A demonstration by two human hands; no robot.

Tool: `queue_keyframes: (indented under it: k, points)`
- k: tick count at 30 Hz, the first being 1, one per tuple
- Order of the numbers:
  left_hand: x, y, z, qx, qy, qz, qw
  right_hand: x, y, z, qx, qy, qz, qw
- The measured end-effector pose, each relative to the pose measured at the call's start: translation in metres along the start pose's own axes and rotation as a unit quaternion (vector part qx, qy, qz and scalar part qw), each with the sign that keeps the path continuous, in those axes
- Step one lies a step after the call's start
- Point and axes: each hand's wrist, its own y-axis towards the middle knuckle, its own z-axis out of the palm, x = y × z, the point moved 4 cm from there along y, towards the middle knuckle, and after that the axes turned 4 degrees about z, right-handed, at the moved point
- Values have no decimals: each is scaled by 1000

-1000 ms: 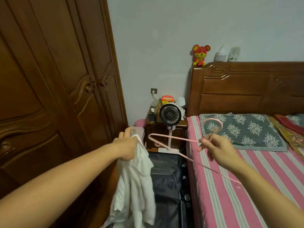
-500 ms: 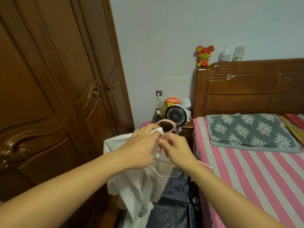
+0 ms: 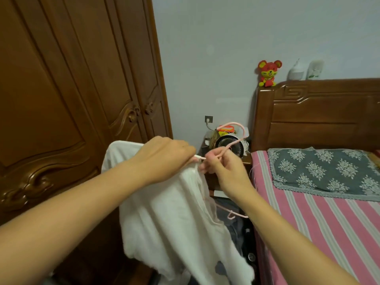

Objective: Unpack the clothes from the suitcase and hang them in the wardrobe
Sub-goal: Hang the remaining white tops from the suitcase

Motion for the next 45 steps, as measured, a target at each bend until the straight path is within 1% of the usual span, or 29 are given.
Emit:
queue_keyframes:
  k: [1, 2, 3, 4, 6, 7, 8, 11, 14, 18, 19, 20, 21, 22, 23, 24, 25, 27, 28, 29, 33, 35, 36, 37, 38, 39, 41, 43, 45]
  points:
    - [-4, 1, 4, 11, -16, -21, 1000, -6, -4, -4, -50, -90, -36, 994]
    - [-9, 1, 6, 17, -40, -54, 998, -12, -12, -10, -125, -164, -88, 975]
    - [-11, 1, 9, 21, -68, -93, 993, -16, -25, -13, -192, -196, -139, 951]
    - [-15, 1, 9, 17, -92, -125, 988, -22, -38, -11, -230, -206, -173, 935]
    - [-19, 0, 9, 15, -118, -169, 978, -38, -57, 2, -246, -252, -200, 914]
    - [-18, -1, 9, 17, -135, -190, 972, -48, -62, 8, -244, -274, -198, 909]
    - [-16, -1, 10, 15, -154, -209, 966, -57, -63, 11, -236, -267, -187, 915]
    - [-5, -1, 8, 1, -192, -241, 951, -70, -58, 22, -160, -143, -100, 972]
    - [1, -1, 5, -13, -237, -258, 936, -70, -50, 34, -110, -121, -77, 984]
    - [3, -6, 3, -35, -207, -270, 940, -66, -38, 44, -35, -15, -4, 999]
    - [5, -9, 3, -38, -203, -275, 939, -63, -38, 40, -51, 2, -3, 999]
    - [7, -12, 3, -36, -202, -279, 938, -56, -39, 29, -111, -12, -25, 993]
    - [9, -16, 3, -31, -202, -279, 938, -47, -39, 13, -196, -51, -69, 977]
    - [11, -20, 3, -23, -206, -278, 938, -39, -37, -7, -277, -110, -111, 948]
    - [13, -24, 3, -15, -214, -276, 937, -32, -29, -25, -322, -162, -143, 922]
    - [14, -28, 4, -9, -227, -273, 935, -24, -15, -39, -308, -202, -158, 916]
    - [14, -31, 5, -10, -243, -272, 931, -16, 3, -48, -245, -225, -165, 929]
    - [11, -30, 7, -20, -267, -266, 926, -5, 26, -37, -64, -257, -164, 950]
    - [8, -26, 8, -21, -262, -259, 929, -1, 27, -23, -6, -273, -182, 945]
    - [4, -21, 9, -21, -243, -252, 936, 0, 26, -10, 20, -286, -207, 935]
    - [-4, -9, 15, -33, -156, -247, 956, -3, 28, 17, 58, -268, -221, 936]
    - [-4, -11, 18, -37, -166, -256, 951, -5, 17, 19, -12, -293, -253, 922]
    - [-4, -12, 19, -42, -179, -264, 947, -8, 5, 19, -82, -281, -255, 921]
    - [-2, -13, 19, -51, -190, -273, 942, -13, -10, 20, -148, -241, -237, 929]
    - [1, -14, 18, -63, -195, -284, 937, -23, -28, 25, -188, -201, -209, 938]
    - [5, -15, 17, -73, -201, -295, 931, -38, -41, 33, -189, -178, -170, 951]
    - [17, -16, 16, -92, -218, -310, 921, -70, -50, 50, -97, -141, -42, 984]
    - [30, -19, 18, -98, -238, -307, 916, -95, -47, 55, -13, -121, 49, 991]
    - [46, -28, 20, -104, -231, -292, 922, -100, -47, 42, 58, -156, 34, 986]
